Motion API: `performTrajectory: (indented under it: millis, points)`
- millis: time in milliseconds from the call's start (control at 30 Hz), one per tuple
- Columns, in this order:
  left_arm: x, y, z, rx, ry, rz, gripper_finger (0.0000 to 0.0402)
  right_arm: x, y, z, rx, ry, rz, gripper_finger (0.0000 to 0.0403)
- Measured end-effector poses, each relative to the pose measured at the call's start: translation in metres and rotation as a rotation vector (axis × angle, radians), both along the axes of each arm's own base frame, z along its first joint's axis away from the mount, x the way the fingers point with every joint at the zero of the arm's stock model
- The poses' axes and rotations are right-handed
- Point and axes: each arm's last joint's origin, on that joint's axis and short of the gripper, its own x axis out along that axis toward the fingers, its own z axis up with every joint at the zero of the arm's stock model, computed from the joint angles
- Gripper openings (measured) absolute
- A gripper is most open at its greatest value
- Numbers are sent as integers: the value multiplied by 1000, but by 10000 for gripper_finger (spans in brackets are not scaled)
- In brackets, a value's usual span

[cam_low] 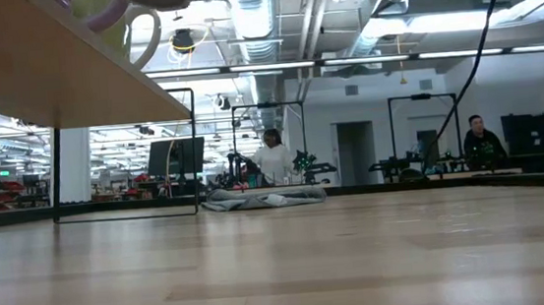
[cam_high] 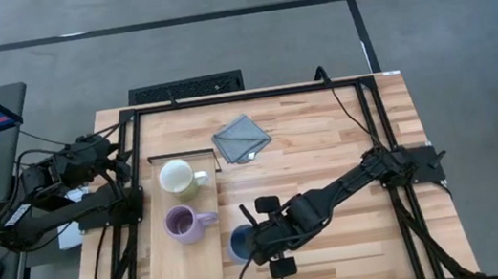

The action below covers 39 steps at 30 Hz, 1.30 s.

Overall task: Stack small to large cups/mugs on shelf
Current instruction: Put the blue mug on the shelf

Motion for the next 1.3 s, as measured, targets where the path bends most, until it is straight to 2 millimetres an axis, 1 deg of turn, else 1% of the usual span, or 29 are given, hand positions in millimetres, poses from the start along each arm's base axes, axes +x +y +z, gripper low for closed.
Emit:
performTrajectory:
  millis: [200,333,467,567,667,767,1000,1200,1300]
  points:
    - [-1,-1,-1,-8,19,0,203,0,-1,0,2,8,-9,57]
    - [-1,-1,-2,-9,21,-1,203,-5,-3,-3,-1,72,-52,57]
    - [-1,-1,-2,-9,21,-1,203,0,-1,-19,-10,124,-62,57]
    - [-1,-1,-2,-9,21,-1,203,5,2,-26,9,126,-49,57]
    - [-1,-1,-2,-10,20,-2,203,3,2,-33,-14,179,-49,57]
    - [-1,-1,-2,-10,20,-3,203,6,2,-31,-1,148,-50,57]
    - [-2,-1,-3,-17,38,-3,203,4,-6,-26,-6,159,-88,57]
    - [-2,-1,-3,-18,41,-2,203,2,-9,-27,-24,192,-102,57]
    - [-2,-1,-3,-18,41,-3,203,-4,-16,-28,-78,255,-132,57]
